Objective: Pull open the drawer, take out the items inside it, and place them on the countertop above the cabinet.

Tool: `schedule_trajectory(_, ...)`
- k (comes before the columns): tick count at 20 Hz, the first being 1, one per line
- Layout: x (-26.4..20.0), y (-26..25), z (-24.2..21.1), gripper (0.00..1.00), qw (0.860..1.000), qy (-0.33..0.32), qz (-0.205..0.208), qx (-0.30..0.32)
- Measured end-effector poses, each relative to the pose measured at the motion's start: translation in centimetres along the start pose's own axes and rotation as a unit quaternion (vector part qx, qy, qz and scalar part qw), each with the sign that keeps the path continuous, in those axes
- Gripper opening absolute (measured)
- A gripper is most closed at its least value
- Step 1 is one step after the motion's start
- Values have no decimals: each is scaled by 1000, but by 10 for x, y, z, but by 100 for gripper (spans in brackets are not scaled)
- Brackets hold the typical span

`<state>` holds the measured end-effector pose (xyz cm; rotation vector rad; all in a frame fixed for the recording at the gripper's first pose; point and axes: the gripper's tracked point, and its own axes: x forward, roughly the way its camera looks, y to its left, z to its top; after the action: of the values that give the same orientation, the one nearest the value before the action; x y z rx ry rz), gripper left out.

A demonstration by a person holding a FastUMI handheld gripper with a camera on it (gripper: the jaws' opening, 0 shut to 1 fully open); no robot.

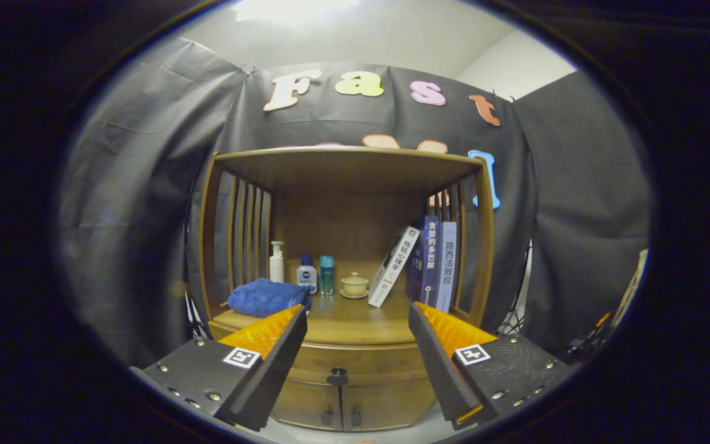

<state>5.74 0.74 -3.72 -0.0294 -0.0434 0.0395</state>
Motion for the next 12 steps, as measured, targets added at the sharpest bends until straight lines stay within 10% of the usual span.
schedule_trajectory(12,70,7,-94,99,998,52,7,32)
